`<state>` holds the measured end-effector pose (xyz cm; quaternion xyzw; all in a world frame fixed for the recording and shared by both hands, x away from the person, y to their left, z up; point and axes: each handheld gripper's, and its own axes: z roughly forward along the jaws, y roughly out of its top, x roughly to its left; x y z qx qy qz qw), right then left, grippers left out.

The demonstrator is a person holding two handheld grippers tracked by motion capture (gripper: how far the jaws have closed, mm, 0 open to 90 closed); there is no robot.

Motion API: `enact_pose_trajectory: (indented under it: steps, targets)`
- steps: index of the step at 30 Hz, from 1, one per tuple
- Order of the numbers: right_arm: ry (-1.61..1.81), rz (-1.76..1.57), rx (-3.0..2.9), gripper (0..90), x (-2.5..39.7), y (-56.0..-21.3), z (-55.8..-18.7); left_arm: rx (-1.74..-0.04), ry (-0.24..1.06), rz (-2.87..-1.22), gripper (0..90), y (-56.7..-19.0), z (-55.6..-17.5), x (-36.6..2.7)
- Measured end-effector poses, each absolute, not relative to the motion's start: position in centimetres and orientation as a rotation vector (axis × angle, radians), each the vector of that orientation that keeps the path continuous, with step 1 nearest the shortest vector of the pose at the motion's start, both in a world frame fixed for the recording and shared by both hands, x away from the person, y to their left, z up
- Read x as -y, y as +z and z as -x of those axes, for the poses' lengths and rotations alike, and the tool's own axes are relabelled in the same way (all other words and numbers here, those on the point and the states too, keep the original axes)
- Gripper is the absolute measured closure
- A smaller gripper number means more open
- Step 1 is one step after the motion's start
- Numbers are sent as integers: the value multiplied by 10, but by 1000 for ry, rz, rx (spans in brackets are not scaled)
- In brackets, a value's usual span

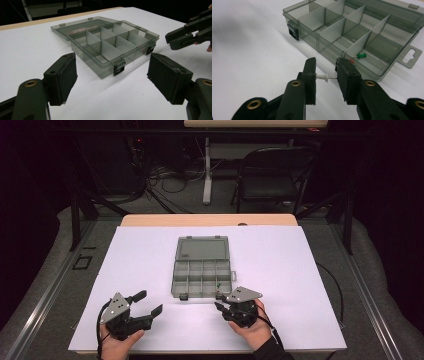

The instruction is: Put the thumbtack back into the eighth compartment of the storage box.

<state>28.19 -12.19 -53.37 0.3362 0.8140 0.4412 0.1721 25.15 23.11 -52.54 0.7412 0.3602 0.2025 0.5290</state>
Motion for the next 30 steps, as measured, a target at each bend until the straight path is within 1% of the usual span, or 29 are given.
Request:
enact_pose_trajectory:
  steps: [17,30]
  targets:
    - [1239,-969,-2255,685,127,-509,-302,-863,481,-1775,230,-526,-252,-230]
    - [1220,-1026,-2243,686,128,-509,-328,-861,479,-1775,230,-526,-253,-230]
